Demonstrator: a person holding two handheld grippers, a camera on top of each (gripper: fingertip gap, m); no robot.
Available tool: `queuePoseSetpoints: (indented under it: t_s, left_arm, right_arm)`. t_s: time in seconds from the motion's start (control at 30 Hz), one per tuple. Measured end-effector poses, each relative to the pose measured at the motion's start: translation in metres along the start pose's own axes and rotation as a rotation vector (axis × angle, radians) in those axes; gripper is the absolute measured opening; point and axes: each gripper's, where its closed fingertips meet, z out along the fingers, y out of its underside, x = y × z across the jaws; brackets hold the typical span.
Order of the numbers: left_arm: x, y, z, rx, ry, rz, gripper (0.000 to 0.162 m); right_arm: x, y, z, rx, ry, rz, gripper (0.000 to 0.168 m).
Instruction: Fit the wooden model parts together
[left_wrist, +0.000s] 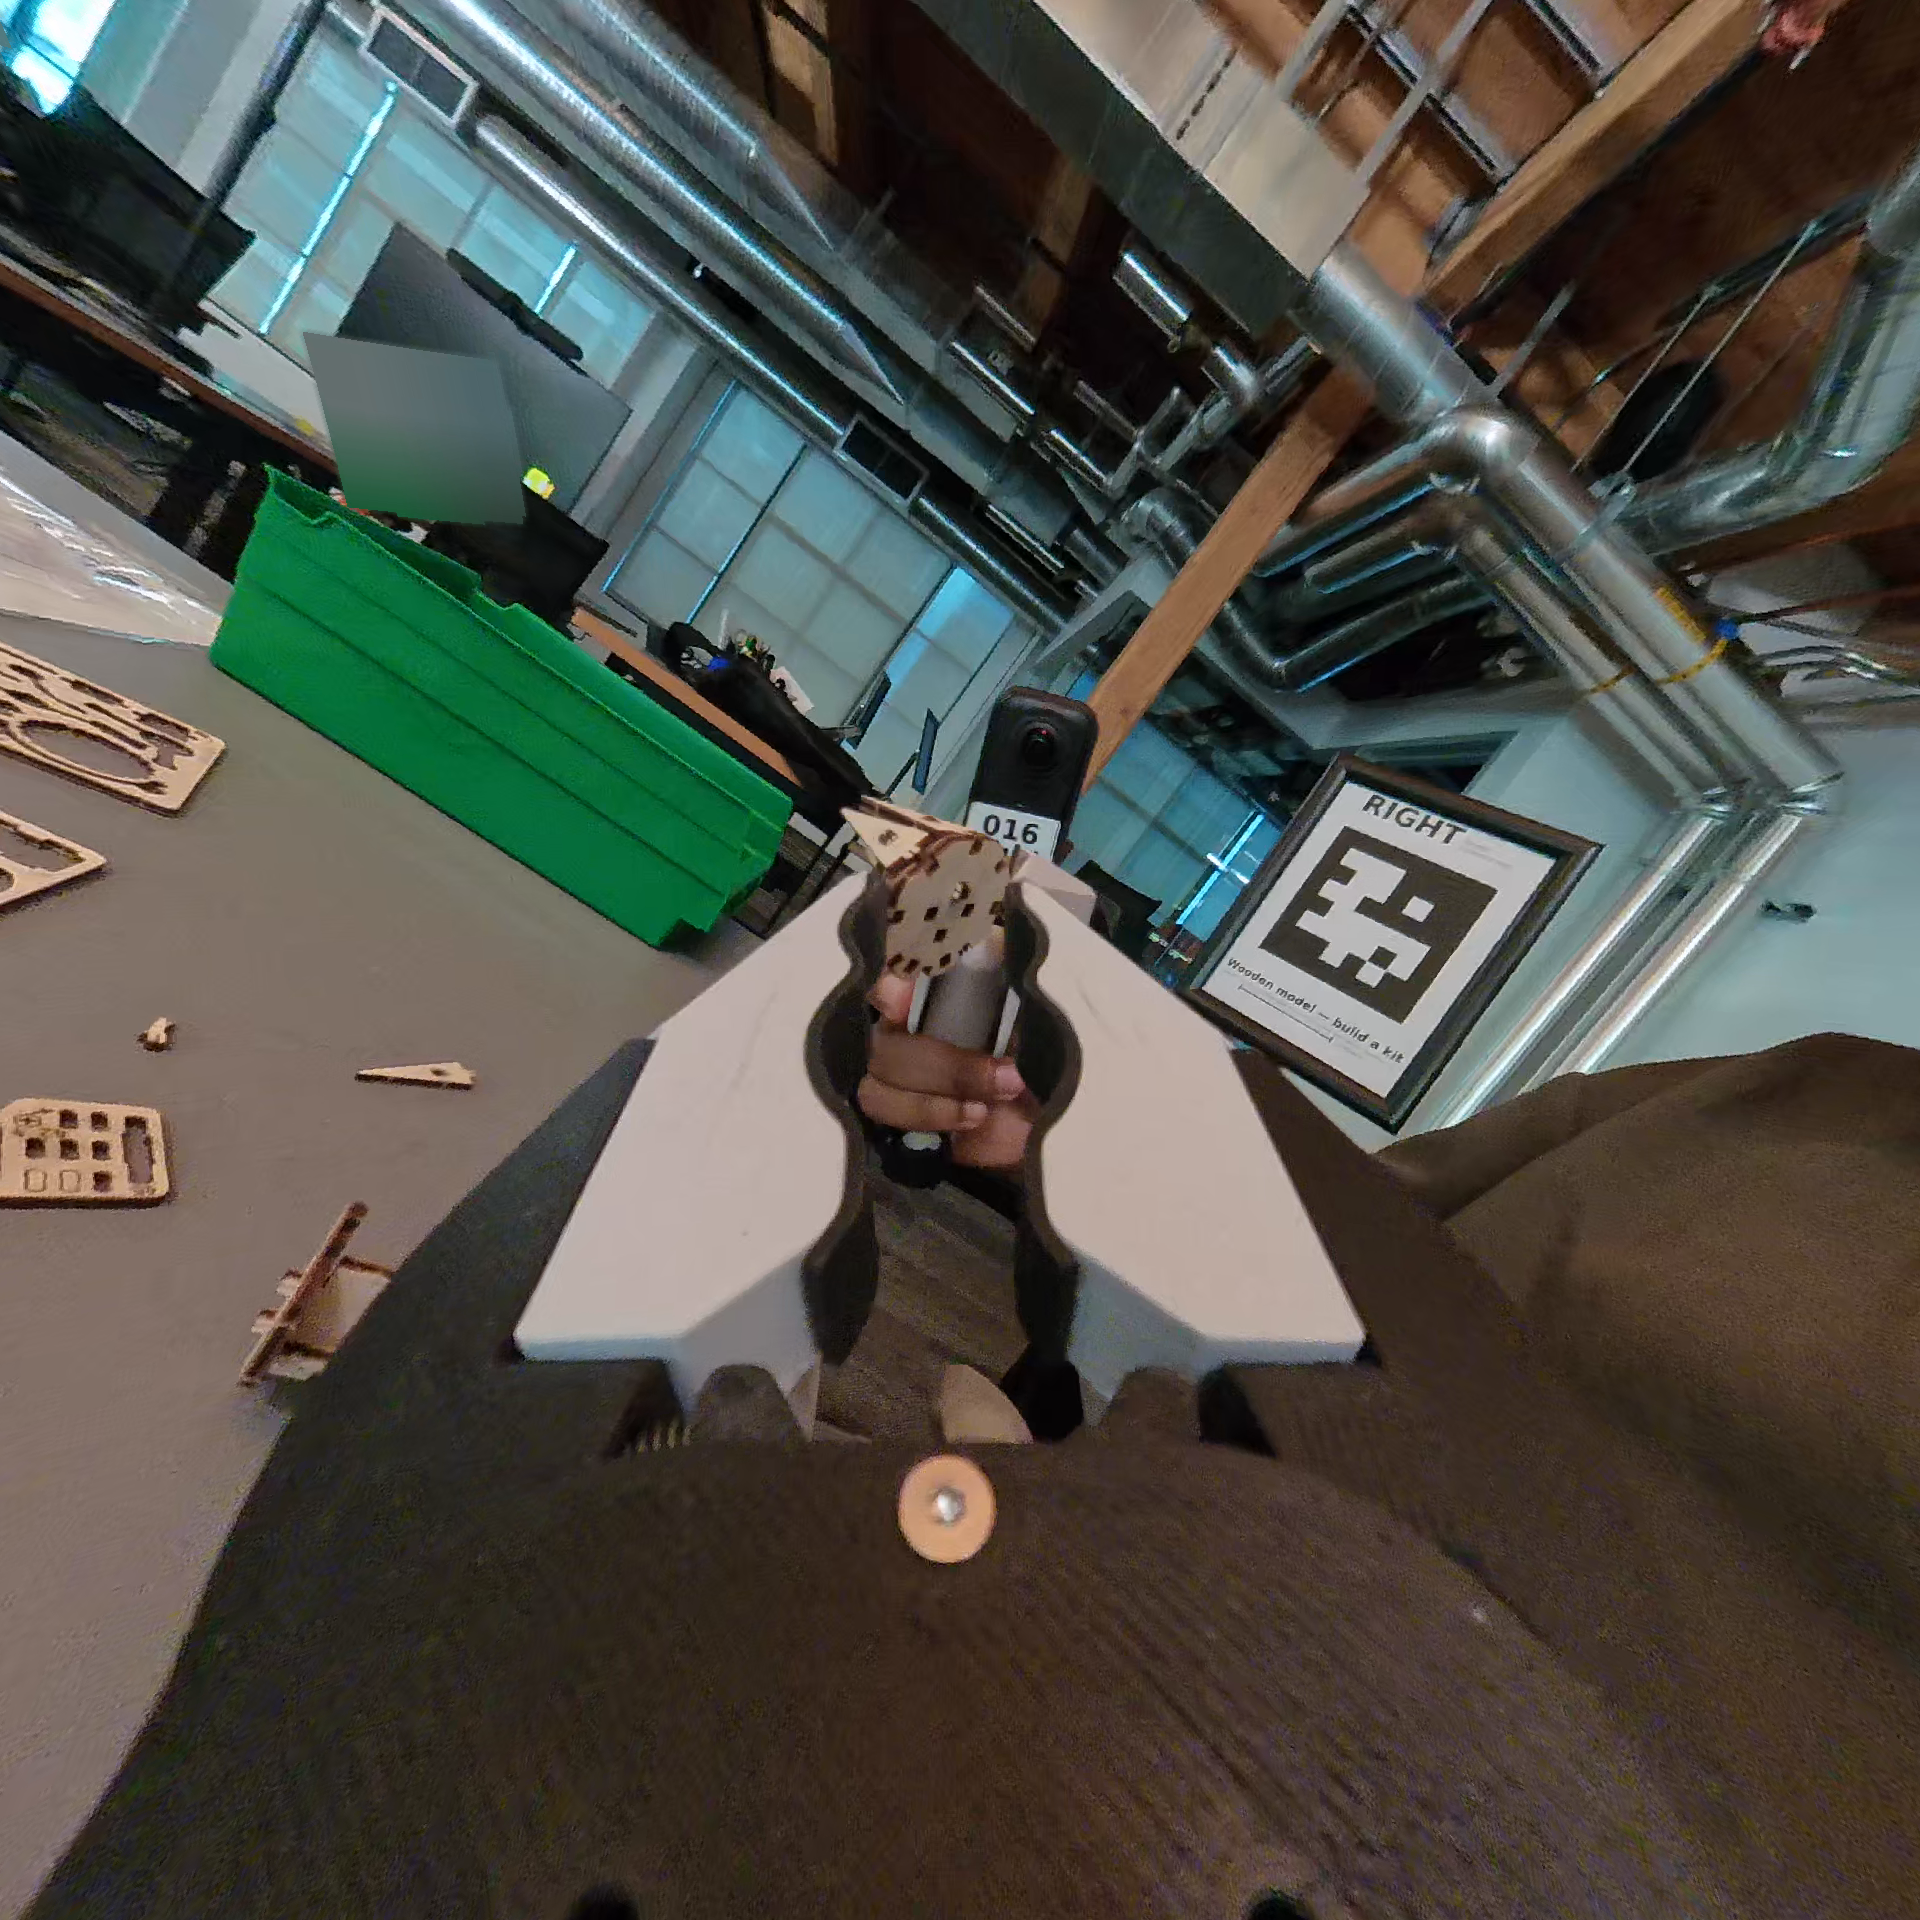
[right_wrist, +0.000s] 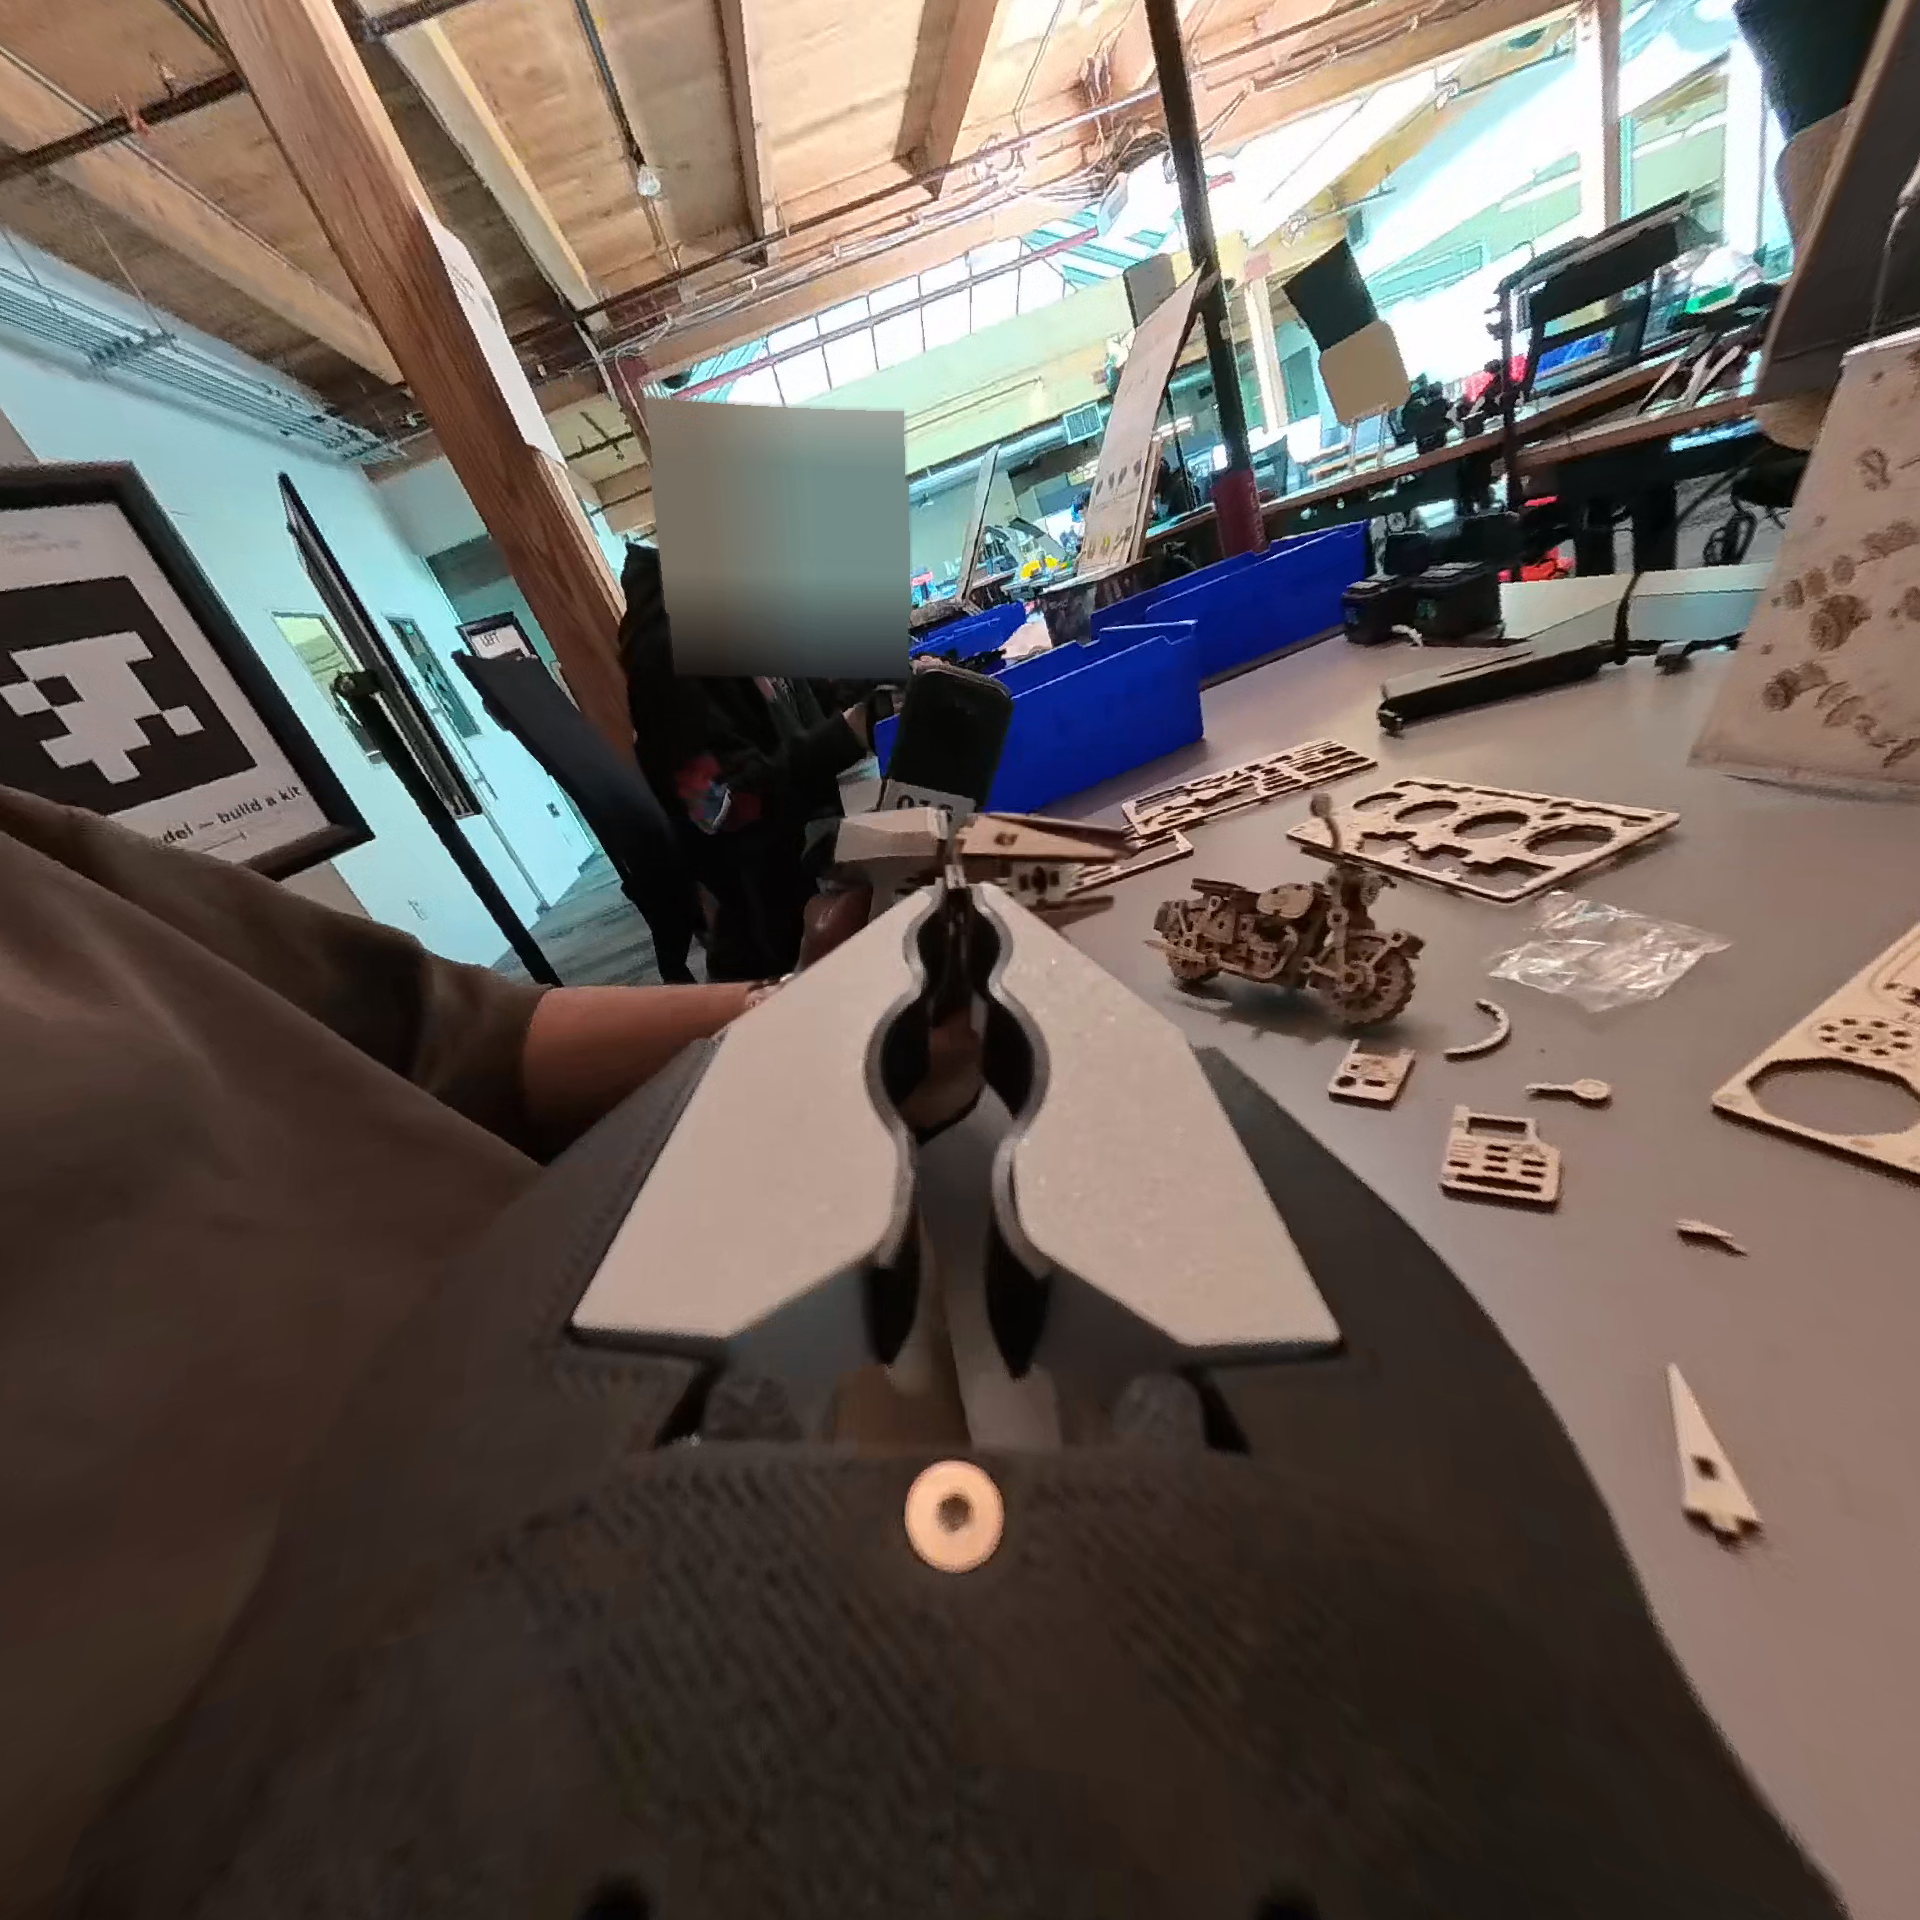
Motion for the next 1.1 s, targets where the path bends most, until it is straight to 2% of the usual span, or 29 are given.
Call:
queuePoseSetpoints:
  t_s: [0.07, 0.3, 0.4, 0.57, 0.67, 0.93, 0.97, 1.1]
  left_arm:
    - [-0.002, 0.002, 0.0, -0.014, -0.022, 0.023, 0.017]
    - [-0.018, 0.015, 0.004, -0.08, -0.123, 0.057, 0.026]
    - [-0.021, 0.016, 0.004, -0.079, -0.151, 0.096, 0.021]
    - [-0.014, 0.01, 0.002, -0.039, -0.092, 0.055, 0.014]
    - [-0.016, 0.011, 0.003, -0.049, -0.112, 0.085, 0.014]
    - [-0.029, 0.011, -0.001, -0.084, -0.242, 0.238, 0.013]
    - [-0.033, 0.013, -0.001, -0.101, -0.274, 0.276, 0.015]
    - [-0.044, 0.018, -0.003, -0.175, -0.406, 0.496, 0.047]
  right_arm:
    - [0.005, 0.0, -0.003, -0.002, 0.012, -0.007, 0.0]
    - [0.012, 0.006, -0.002, -0.008, 0.021, 0.059, 0.0]
    - [0.012, 0.009, -0.001, -0.007, -0.005, 0.114, 0.0]
    - [0.014, 0.003, -0.006, 0.059, -0.061, 0.227, 0.0]
    - [0.016, 0.005, -0.007, 0.051, -0.065, 0.241, 0.0]
    - [0.032, 0.013, -0.008, -0.02, 0.121, 0.108, 0.0]
    - [0.033, 0.013, -0.008, -0.02, 0.126, 0.115, 0.0]
    - [0.034, 0.01, -0.011, 0.024, 0.087, 0.202, 0.0]
